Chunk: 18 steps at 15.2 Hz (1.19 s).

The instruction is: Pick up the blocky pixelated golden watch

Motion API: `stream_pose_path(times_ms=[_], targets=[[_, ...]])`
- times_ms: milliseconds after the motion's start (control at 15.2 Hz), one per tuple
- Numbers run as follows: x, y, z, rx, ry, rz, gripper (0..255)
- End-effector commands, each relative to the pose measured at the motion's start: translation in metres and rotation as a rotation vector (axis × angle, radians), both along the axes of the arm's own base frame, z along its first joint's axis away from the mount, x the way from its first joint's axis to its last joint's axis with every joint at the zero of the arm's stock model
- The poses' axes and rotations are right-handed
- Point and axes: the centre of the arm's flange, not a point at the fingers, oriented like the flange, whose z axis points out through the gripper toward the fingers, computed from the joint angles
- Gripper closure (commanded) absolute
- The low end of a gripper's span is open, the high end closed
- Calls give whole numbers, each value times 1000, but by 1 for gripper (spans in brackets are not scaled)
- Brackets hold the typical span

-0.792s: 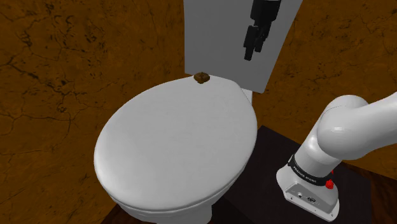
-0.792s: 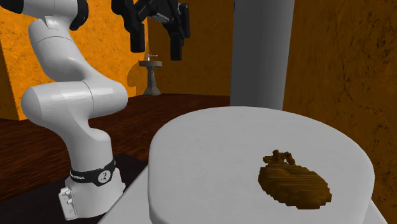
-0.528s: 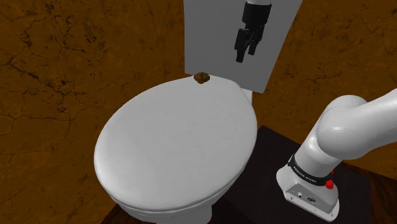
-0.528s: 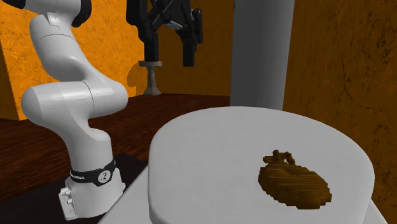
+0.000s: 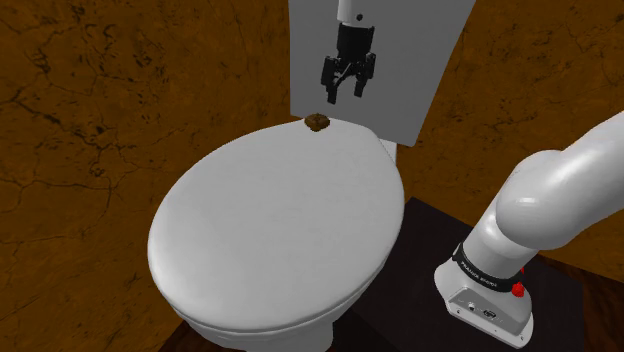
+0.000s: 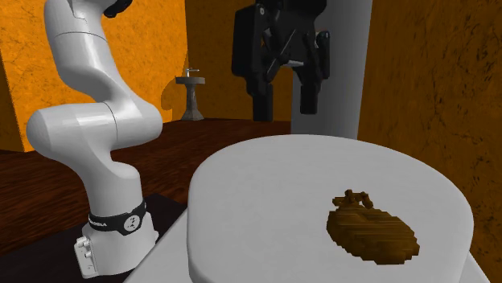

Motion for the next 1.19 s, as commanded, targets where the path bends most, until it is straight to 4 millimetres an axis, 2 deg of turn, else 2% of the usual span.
stream_pose_path(times_ms=[0,264,330,792,924,990,1122], targets=[[25,1,-13,16,-2,-58,0],[72,-3,-35,46,-5,-167,0],[78,-3,-37,49,-5,-181,0],[78,-3,-74,49,-5,-181,0],[78,-3,-77,49,-5,-181,0],[77,-3,-77,49,-5,-181,255],[78,-3,-77,49,-5,-181,255]])
